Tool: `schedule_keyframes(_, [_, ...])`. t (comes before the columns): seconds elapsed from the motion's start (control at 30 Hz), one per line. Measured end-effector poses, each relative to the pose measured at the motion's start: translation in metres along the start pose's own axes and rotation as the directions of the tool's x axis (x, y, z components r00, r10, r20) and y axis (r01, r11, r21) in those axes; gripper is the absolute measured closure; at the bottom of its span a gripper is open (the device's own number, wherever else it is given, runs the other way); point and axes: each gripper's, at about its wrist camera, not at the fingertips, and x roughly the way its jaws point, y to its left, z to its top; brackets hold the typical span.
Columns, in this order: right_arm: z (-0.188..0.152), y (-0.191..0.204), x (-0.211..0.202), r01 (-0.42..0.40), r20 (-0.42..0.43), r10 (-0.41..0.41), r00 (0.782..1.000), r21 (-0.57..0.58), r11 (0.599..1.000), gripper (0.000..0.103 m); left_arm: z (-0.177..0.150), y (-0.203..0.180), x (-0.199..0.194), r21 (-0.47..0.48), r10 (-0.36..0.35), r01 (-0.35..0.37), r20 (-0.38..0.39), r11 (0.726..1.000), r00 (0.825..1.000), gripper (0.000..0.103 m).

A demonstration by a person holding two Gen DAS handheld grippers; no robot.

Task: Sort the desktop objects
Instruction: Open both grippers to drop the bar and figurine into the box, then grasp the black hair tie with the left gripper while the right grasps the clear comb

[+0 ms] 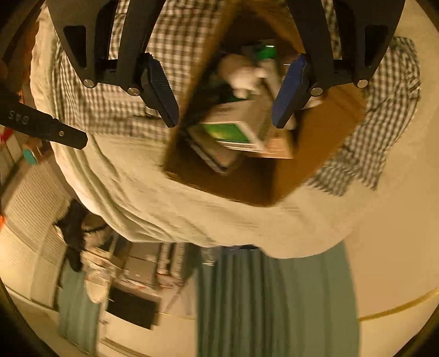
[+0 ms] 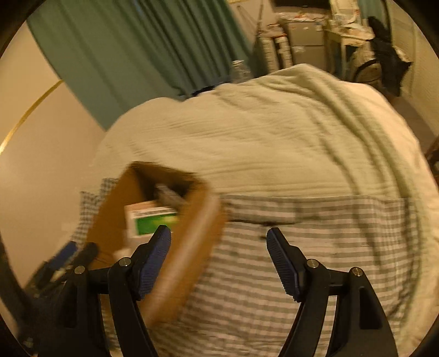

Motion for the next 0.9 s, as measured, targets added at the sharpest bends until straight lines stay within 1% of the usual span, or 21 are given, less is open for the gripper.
schedule_keyframes(0.07, [-0.002,-0.026,-0.005,0.044,0.000,-0.044,0.999,-0.007,0.999,0.031,-0.006,-0.027,0.007,0.034,-0.023,0.024,-0.016,0.999,1.000,0.029])
schedule_keyframes(0.13, [-0.008,-0.048,-0.008,0.076,-0.006,-0.076,0.997,-0.017,0.997,0.031,-0.014,-0.051,0.018,0.060,-0.027,0.029,-0.036,0.998,0.999,0.029])
schedule_keyframes(0.2, [-0.015,-0.070,-0.009,0.102,-0.018,-0.103,0.995,-0.023,0.994,0.031,-0.024,-0.076,0.034,0.084,-0.029,0.035,-0.073,0.996,0.997,0.029])
schedule_keyframes(0.33, [-0.024,-0.109,-0.003,0.114,-0.038,-0.115,0.993,-0.013,0.993,0.031,-0.043,-0.120,0.070,0.167,-0.011,0.034,-0.138,0.985,0.990,0.029])
schedule_keyframes(0.43, [-0.029,-0.130,0.005,0.115,-0.052,-0.117,0.992,-0.030,0.993,0.032,-0.054,-0.142,0.092,0.217,-0.003,0.038,-0.161,0.975,0.987,0.029])
schedule_keyframes(0.53, [-0.035,-0.147,0.022,0.095,-0.081,-0.101,0.992,-0.073,0.993,0.034,-0.061,-0.152,0.114,0.252,0.016,0.030,-0.177,0.967,0.984,0.029])
schedule_keyframes(0.63, [-0.041,-0.153,0.042,0.076,-0.105,-0.092,0.990,-0.146,0.986,0.035,-0.065,-0.154,0.143,0.234,0.041,0.009,-0.208,0.972,0.977,0.029])
schedule_keyframes(0.73, [-0.047,-0.148,0.068,0.048,-0.143,-0.090,0.986,-0.273,0.961,0.037,-0.064,-0.153,0.165,0.199,0.066,-0.020,-0.227,0.980,0.972,0.029])
schedule_keyframes(0.77, [-0.049,-0.144,0.079,0.037,-0.155,-0.092,0.984,-0.325,0.945,0.037,-0.062,-0.153,0.173,0.190,0.071,-0.027,-0.231,0.981,0.970,0.029])
schedule_keyframes(0.9, [-0.050,-0.138,0.108,-0.026,-0.188,-0.059,0.980,-0.422,0.906,0.038,-0.059,-0.150,0.201,0.138,0.081,-0.047,-0.245,0.989,0.966,0.029])
